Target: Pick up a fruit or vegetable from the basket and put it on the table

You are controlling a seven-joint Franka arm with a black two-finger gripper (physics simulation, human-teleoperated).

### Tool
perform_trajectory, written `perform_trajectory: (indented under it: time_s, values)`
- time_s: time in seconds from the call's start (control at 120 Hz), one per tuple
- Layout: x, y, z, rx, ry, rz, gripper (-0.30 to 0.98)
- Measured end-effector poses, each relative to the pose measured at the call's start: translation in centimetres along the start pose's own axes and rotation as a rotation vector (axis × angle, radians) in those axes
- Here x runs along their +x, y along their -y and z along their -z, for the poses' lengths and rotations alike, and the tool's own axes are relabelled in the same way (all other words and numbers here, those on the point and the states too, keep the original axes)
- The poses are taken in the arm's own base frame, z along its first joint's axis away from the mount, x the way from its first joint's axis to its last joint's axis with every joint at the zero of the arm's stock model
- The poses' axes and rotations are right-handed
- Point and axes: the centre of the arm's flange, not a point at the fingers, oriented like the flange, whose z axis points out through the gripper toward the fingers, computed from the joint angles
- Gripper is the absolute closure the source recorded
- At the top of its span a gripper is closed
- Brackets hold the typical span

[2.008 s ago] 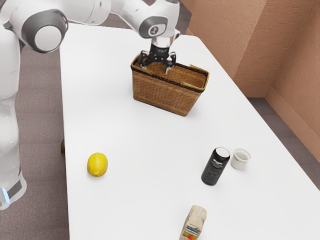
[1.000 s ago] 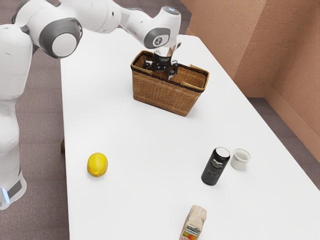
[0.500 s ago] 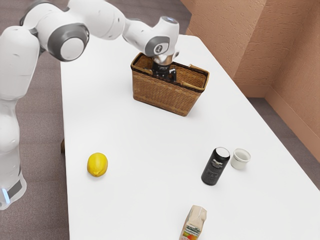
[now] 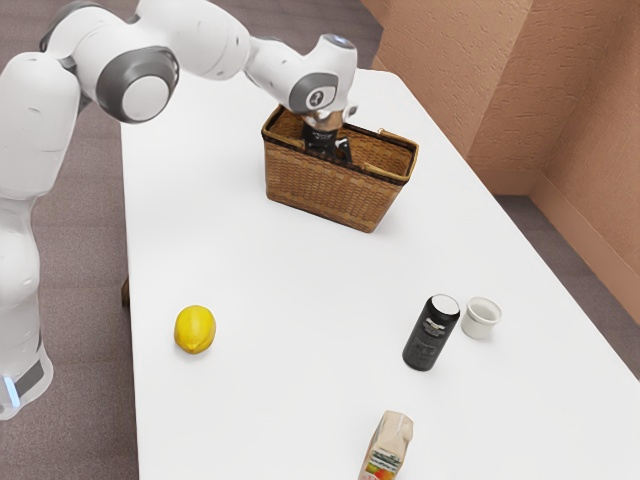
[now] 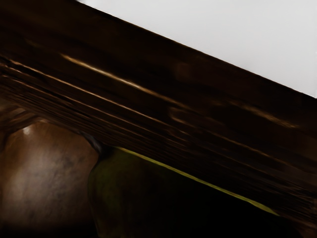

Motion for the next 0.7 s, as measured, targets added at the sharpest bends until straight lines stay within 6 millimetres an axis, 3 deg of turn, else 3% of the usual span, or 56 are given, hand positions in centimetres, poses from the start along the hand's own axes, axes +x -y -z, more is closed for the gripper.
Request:
perform_trajectory:
  time_s: [0.192,0.3,0.458,0.567,0.7]
  values:
    - [0.1,0.3,1.4,-0.012,-0.015,0.018,0.57]
    - [0.0,0.2,2.3,-0.028,-0.021,0.027,0.54]
    - [-2.2,-0.3,8.7,-0.119,-0.083,-0.008,0.39]
    - [-4.0,-0.4,12.6,-0.173,-0.122,-0.041,0.38]
    - [-11.2,-1.3,21.0,-0.268,-0.249,-0.187,0.37]
